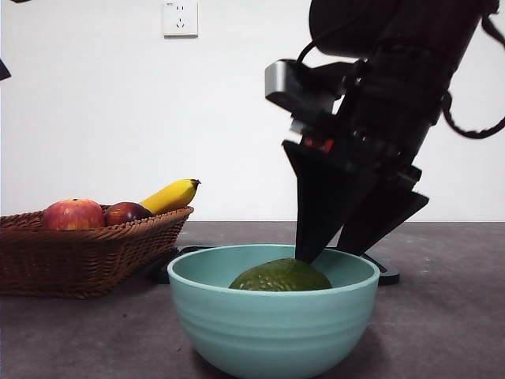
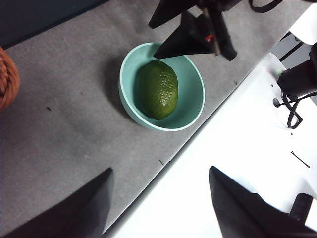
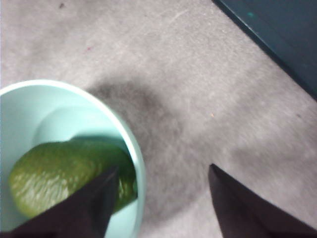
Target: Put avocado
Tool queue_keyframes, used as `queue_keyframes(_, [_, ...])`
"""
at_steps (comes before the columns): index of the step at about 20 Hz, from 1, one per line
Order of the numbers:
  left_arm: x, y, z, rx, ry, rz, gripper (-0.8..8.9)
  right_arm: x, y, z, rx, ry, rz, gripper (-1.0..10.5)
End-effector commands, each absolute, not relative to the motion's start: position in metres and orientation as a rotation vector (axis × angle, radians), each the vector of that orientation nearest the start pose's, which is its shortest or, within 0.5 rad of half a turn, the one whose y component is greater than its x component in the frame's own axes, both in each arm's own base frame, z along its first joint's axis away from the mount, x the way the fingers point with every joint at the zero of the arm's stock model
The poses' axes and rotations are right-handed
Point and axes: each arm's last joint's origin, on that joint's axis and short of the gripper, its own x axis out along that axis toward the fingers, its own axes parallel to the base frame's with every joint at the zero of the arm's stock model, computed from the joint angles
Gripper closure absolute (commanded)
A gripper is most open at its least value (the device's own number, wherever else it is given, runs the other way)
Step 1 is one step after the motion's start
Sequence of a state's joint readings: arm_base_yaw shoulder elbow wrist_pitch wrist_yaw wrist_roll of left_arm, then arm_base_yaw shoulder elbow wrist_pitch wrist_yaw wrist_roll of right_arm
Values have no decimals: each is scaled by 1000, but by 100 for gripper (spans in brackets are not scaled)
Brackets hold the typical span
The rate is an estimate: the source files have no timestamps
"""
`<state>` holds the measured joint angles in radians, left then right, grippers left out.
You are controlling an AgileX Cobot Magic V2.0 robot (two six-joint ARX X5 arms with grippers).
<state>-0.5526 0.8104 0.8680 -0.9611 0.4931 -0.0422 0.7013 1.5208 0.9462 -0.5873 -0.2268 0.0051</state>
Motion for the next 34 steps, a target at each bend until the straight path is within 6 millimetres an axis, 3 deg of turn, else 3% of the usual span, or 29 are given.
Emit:
queue_keyframes(1, [110,-85,297,4,948,-966,503,217,196,192,-285,1165,804,708])
queue_keyframes(9, [110,-85,298,4,946,-966,503,214,202,188,-282,1179,845,930])
queue_keyframes(15, [110,-85,298,4,946,-966,503,210,206,194,-241,1182,865,932])
queue_keyframes(20, [110,-85,298,4,946,-966,503,221,210,224,-218,1160,845,932])
queue_keyframes(27, [110,-85,298,4,946,-966,503,273,190,265,-110,1040,740,932])
queue_keyframes(31, [110,-85,298,4,947,-966,503,318,180,265,-90,1059,667,933])
queue_keyframes(34, [110,-85,297,4,947,-966,503,354,179,254,-70,1072,625,933])
